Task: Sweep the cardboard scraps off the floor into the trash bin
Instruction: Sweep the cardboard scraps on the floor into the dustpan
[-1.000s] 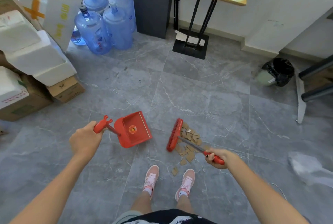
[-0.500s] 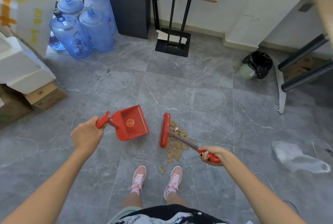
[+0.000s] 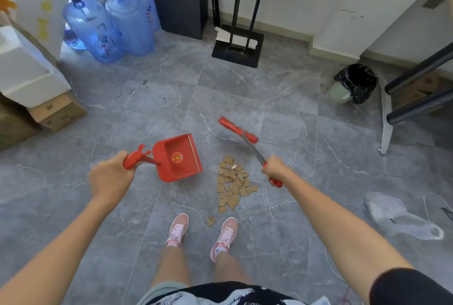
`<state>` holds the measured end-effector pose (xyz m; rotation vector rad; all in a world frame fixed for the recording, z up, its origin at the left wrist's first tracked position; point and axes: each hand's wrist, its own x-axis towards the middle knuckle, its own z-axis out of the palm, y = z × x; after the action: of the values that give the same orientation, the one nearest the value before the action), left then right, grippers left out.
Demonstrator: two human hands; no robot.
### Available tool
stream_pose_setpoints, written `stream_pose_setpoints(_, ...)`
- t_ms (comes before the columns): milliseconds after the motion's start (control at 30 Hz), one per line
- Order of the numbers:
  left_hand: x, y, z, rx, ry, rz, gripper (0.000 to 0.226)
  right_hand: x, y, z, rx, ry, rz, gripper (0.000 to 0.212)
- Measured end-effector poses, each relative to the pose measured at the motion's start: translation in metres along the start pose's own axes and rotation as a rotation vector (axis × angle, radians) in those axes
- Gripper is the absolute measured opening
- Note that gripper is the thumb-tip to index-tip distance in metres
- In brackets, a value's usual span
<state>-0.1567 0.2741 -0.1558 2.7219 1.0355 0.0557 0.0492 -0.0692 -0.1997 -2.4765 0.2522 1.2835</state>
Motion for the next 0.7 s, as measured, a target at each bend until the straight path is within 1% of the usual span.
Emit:
stream_pose_setpoints(33, -0.002, -0.001, 0.0, 0.005, 0.0, 0.003, 0.041, 0.004, -0.003, 0.004, -0.09, 0.032, -0.011, 0.006)
stream_pose_setpoints(133, -0.007, -0.004, 0.002, 0.021, -0.02, 0.016, 0.041, 0.012, 0.003, 0.023, -0.256, 0.054, -0.036, 0.022)
stream_pose_setpoints(233, -0.006, -0.014, 0.004, 0.033, -0.048, 0.035, 0.041, 0.005, 0.035, 0.051, -0.391, 0.026, -0.042, 0.031)
stream_pose_setpoints(333, -0.004, -0.029, 0.005, 0.046, -0.081, 0.05, 0.039, -0.02, 0.078, 0.088, -0.469, -0.032, 0.003, 0.033)
stream_pose_setpoints(467, -0.003, -0.044, 0.001, 0.048, -0.107, 0.09, 0.038, -0.058, 0.111, 0.126, -0.44, -0.078, 0.042, 0.031)
stream_pose_setpoints(500, -0.002, -0.048, 0.0, 0.041, -0.112, 0.098, 0.039, -0.064, 0.113, 0.13, -0.412, -0.08, 0.044, 0.026)
stream_pose_setpoints(567, 0.0, -0.056, -0.002, 0.036, -0.121, 0.121, 0.041, -0.075, 0.11, 0.134, -0.315, -0.066, 0.048, 0.008)
stream_pose_setpoints(600, 0.001, -0.06, -0.003, 0.035, -0.122, 0.14, 0.042, -0.081, 0.107, 0.135, -0.275, -0.048, 0.044, 0.005)
stream_pose_setpoints(667, 0.002, -0.067, -0.005, 0.018, -0.124, 0.171, 0.041, -0.094, 0.106, 0.141, -0.235, -0.018, 0.036, 0.018)
stream_pose_setpoints(700, 0.003, -0.071, -0.006, 0.011, -0.132, 0.183, 0.041, -0.104, 0.106, 0.146, -0.223, -0.021, 0.033, 0.019)
